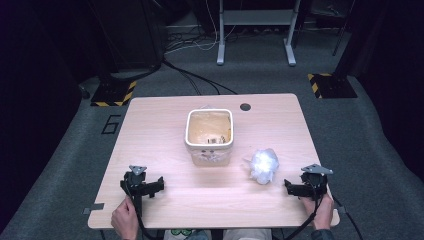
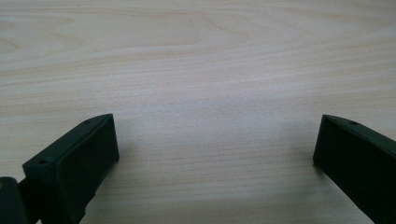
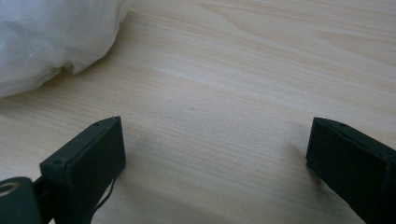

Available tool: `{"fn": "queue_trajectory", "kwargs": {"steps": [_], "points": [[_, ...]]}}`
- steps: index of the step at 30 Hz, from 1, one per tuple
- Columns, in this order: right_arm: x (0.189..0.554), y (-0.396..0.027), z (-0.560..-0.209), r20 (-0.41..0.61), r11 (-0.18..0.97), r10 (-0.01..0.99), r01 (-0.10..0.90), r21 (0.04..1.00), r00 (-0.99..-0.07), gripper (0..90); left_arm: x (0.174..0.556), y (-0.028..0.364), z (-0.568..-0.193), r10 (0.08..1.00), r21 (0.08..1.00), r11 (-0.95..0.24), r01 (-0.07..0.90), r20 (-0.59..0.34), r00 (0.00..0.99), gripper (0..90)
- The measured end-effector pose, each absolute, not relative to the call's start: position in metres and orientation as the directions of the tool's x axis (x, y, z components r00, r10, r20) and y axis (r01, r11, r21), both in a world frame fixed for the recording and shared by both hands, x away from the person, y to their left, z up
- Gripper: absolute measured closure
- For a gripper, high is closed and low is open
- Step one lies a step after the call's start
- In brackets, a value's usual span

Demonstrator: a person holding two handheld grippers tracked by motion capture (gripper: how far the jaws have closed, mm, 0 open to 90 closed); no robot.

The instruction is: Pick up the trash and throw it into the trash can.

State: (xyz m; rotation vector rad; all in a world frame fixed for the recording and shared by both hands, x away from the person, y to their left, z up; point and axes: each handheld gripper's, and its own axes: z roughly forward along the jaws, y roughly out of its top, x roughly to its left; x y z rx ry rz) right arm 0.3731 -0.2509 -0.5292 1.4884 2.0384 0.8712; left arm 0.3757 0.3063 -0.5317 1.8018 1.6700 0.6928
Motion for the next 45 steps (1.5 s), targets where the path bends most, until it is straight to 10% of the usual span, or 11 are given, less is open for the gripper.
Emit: {"fn": "queue_trajectory", "kwargs": {"steps": [45], "points": [[0.37, -0.236, -0.495, 0.046, 0.198, 0.947, 0.687, 0.699, -0.319, 0.0, 0.376, 0.306, -0.531, 0.997, 0.713, -0.047, 0.699, -0.008, 0.076, 0.0]]}}
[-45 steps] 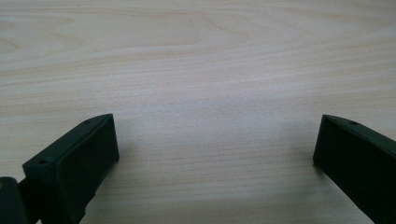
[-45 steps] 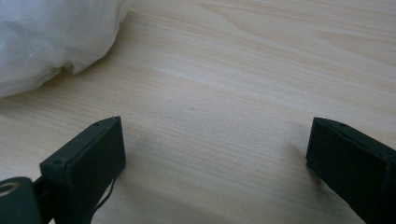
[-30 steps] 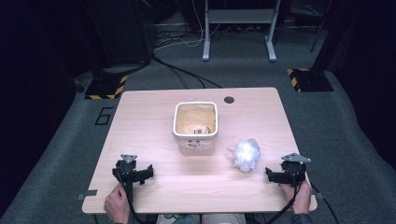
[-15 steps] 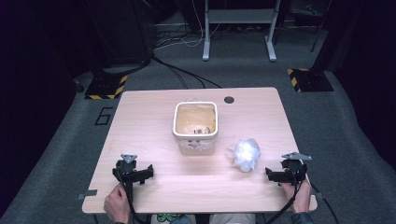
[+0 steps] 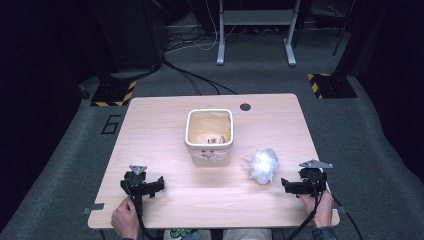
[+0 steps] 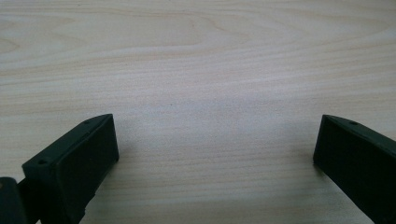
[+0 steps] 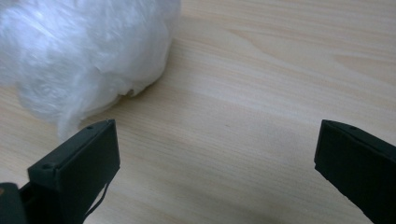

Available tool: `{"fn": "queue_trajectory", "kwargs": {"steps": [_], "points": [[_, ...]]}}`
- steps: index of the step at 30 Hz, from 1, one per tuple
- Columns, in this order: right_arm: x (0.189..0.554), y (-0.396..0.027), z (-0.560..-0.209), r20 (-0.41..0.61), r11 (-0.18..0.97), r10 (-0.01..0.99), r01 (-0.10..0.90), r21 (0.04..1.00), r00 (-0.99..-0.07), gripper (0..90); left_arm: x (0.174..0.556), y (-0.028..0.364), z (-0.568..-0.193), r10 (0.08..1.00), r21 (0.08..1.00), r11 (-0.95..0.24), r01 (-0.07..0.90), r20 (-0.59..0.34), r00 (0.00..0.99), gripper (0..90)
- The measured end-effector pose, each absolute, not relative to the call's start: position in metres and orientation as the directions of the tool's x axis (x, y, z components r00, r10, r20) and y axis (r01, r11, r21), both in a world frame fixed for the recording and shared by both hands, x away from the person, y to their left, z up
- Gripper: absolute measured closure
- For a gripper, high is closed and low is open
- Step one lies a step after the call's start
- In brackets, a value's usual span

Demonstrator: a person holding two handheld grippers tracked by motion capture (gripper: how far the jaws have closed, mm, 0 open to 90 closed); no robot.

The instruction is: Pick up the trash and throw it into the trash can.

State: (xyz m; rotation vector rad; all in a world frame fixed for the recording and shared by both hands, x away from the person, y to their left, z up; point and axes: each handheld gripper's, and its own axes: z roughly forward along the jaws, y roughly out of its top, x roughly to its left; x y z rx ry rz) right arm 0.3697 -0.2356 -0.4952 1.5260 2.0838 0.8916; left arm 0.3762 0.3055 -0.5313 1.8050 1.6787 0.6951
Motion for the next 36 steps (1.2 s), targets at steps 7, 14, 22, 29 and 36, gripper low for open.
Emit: {"fn": "queue_trajectory", "kwargs": {"steps": [7, 14, 22, 29, 36], "points": [[0.373, -0.225, -0.475, 0.036, 0.251, 0.924, 0.674, 0.695, -0.381, 0.0, 0.376, 0.306, -0.531, 0.997, 0.713, -0.047, 0.7, -0.008, 0.076, 0.0], [0.379, -0.213, -0.46, 0.035, 0.285, 0.903, 0.656, 0.699, -0.429, 0.0, 0.376, 0.306, -0.531, 0.997, 0.713, -0.047, 0.699, -0.008, 0.076, 0.0], [0.39, -0.194, -0.446, 0.02, 0.33, 0.881, 0.644, 0.69, -0.472, 0.0, 0.376, 0.306, -0.531, 0.997, 0.713, -0.047, 0.699, -0.008, 0.076, 0.0], [0.402, -0.175, -0.444, 0.008, 0.375, 0.86, 0.642, 0.668, -0.51, 0.0, 0.376, 0.306, -0.531, 0.997, 0.713, -0.047, 0.7, -0.008, 0.076, 0.0], [0.417, -0.159, -0.453, -0.016, 0.415, 0.852, 0.656, 0.631, -0.523, 0.0, 0.376, 0.306, -0.531, 0.997, 0.713, -0.047, 0.7, -0.009, 0.076, 0.0]]}}
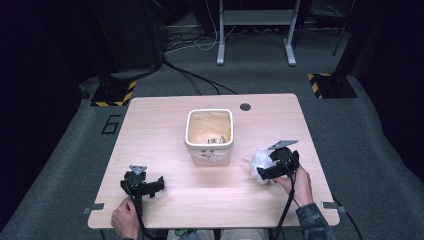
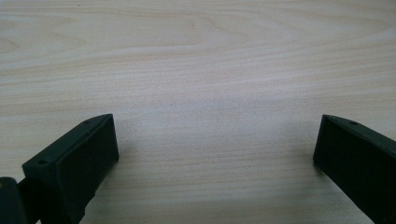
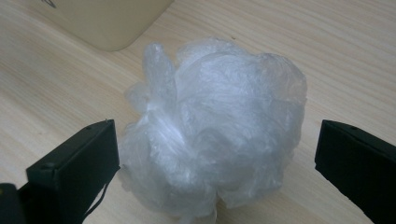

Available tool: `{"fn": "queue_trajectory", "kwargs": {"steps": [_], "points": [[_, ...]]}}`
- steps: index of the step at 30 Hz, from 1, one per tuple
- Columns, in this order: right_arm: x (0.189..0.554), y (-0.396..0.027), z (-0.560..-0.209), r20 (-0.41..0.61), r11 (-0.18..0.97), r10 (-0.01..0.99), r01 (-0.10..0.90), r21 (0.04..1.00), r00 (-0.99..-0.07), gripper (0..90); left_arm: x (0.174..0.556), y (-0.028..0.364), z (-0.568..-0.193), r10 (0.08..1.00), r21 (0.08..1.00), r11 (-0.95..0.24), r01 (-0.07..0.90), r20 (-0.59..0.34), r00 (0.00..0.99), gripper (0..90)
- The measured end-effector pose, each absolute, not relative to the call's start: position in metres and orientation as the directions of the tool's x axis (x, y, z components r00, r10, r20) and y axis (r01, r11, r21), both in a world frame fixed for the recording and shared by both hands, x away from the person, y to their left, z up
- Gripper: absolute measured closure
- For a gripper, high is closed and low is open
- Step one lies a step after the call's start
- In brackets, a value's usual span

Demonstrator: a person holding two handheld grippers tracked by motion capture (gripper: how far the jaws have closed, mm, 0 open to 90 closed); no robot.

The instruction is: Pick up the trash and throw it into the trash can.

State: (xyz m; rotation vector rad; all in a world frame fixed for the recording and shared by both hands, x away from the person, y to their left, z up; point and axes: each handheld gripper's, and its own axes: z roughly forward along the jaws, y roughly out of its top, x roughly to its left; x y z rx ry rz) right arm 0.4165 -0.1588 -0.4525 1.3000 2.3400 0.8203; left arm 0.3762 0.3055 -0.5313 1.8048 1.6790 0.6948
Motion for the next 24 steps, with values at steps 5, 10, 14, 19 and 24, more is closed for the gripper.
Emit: {"fn": "queue_trajectory", "kwargs": {"steps": [5, 10, 14, 19, 24], "points": [[0.425, -0.153, -0.462, -0.009, 0.433, 0.847, 0.679, 0.593, -0.532, 0.0, 0.376, 0.306, -0.531, 0.997, 0.713, -0.047, 0.699, -0.008, 0.076, 0.0], [0.432, -0.151, -0.473, 0.012, 0.435, 0.847, 0.706, 0.559, -0.532, 0.0, 0.376, 0.306, -0.531, 0.997, 0.713, -0.047, 0.7, -0.008, 0.076, 0.0], [0.433, -0.152, -0.478, 0.041, 0.419, 0.847, 0.713, 0.563, -0.53, 7.1, 0.376, 0.306, -0.531, 0.997, 0.713, -0.047, 0.7, -0.008, 0.076, 0.0], [0.433, -0.154, -0.479, 0.056, 0.413, 0.846, 0.719, 0.558, -0.53, 14.8, 0.376, 0.306, -0.531, 0.997, 0.713, -0.047, 0.699, -0.008, 0.076, 0.0], [0.434, -0.154, -0.479, 0.057, 0.421, 0.842, 0.719, 0.553, -0.537, 21.0, 0.376, 0.306, -0.531, 0.997, 0.713, -0.047, 0.699, -0.008, 0.076, 0.0]]}}
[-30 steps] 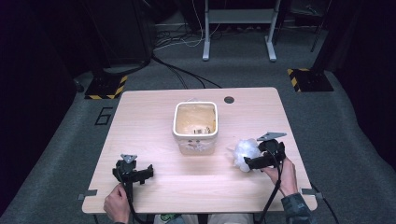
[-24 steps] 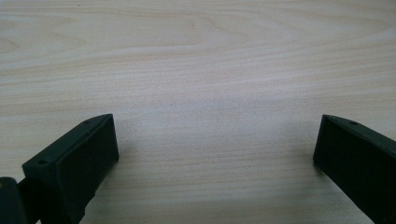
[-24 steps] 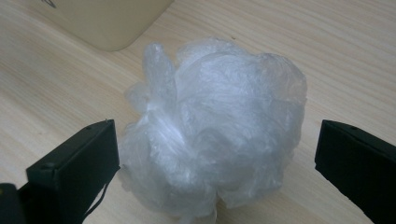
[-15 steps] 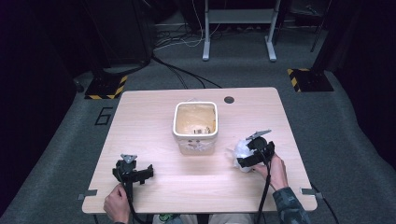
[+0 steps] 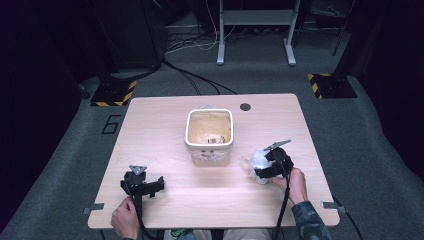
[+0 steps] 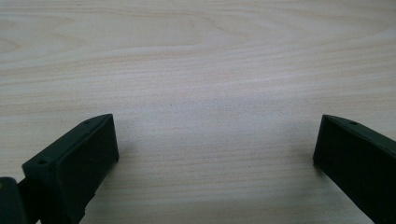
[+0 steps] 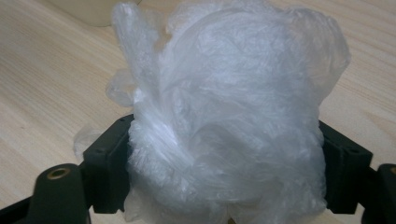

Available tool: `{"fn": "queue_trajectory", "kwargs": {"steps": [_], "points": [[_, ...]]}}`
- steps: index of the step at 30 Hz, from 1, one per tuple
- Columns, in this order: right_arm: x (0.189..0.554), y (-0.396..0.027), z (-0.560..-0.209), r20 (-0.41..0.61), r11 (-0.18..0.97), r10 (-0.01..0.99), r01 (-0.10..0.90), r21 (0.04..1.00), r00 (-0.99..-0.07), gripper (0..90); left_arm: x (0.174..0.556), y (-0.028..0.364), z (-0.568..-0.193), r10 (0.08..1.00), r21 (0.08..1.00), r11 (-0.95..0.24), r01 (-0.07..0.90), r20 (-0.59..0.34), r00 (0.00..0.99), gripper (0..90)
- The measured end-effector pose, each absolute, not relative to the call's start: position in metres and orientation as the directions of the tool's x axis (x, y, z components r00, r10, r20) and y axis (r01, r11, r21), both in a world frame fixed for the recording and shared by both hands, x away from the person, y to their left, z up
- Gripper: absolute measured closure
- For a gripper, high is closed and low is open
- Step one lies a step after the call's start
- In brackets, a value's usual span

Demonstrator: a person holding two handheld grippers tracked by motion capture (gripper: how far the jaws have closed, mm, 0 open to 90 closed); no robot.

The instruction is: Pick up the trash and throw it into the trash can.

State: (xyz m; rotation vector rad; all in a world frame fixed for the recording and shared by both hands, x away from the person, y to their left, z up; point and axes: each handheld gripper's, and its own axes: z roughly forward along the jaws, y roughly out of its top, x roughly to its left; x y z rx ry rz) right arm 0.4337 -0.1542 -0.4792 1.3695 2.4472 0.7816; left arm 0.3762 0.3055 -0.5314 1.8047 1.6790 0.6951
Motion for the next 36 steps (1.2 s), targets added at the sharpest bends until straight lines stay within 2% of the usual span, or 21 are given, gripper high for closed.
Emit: {"fn": "queue_trajectory", "kwargs": {"steps": [13, 18, 23, 36], "points": [[0.434, -0.159, -0.477, 0.085, 0.409, 0.838, 0.722, 0.559, -0.54, 31.0, 0.376, 0.306, -0.531, 0.997, 0.713, -0.047, 0.699, -0.008, 0.076, 0.0], [0.431, -0.162, -0.475, 0.096, 0.39, 0.838, 0.712, 0.585, -0.538, 31.3, 0.376, 0.306, -0.531, 0.997, 0.713, -0.047, 0.699, -0.008, 0.076, 0.0], [0.426, -0.165, -0.457, 0.093, 0.374, 0.836, 0.685, 0.625, -0.541, 31.3, 0.376, 0.306, -0.531, 0.997, 0.713, -0.047, 0.699, -0.008, 0.076, 0.0], [0.421, -0.163, -0.432, 0.077, 0.377, 0.824, 0.644, 0.666, -0.562, 31.4, 0.376, 0.306, -0.531, 0.997, 0.713, -0.047, 0.699, -0.008, 0.076, 0.0]]}}
